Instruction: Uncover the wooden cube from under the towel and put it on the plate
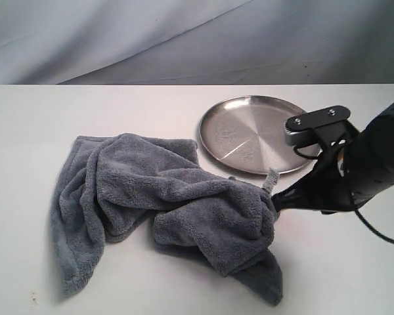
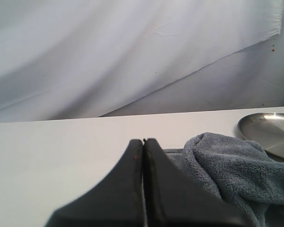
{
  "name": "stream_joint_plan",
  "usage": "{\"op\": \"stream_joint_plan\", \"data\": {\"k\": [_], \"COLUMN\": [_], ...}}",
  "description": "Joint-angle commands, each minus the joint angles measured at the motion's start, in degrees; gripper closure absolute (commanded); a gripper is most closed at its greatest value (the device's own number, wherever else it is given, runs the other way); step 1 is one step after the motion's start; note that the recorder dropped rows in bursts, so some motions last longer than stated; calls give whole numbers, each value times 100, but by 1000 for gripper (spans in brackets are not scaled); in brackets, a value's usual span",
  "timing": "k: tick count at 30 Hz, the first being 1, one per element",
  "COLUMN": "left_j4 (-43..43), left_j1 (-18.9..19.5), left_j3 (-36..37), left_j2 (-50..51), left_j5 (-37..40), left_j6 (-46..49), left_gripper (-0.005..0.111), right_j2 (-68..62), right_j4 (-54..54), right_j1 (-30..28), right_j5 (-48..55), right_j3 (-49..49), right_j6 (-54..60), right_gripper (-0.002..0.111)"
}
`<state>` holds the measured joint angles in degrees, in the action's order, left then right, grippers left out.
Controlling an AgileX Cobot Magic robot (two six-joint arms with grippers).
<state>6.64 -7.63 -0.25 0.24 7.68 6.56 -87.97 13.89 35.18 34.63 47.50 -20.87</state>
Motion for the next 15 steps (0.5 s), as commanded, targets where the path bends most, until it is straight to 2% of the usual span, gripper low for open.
{"op": "stream_joint_plan", "data": {"k": [1, 6, 11, 15], "left_j4": [10, 10, 10, 10], "left_j1": [-28, -28, -28, -28], "left_j3": [25, 25, 25, 25], "left_j2": [-24, -24, -24, -24], "left_j5": [-12, -12, -12, -12], "left_j6": [-14, -14, -14, -14], "left_gripper": [107, 107, 107, 107], "right_j2": [-349, -819, -1580, -2198], "right_j4": [87, 12, -825, -1530], "right_j1": [-504, -538, -512, -238], "right_j5": [-488, -994, -1247, -1169], "right_j3": [570, 1264, 2315, 3335], "right_j6": [18, -79, -19, 247], "right_gripper": [108, 108, 108, 108]}}
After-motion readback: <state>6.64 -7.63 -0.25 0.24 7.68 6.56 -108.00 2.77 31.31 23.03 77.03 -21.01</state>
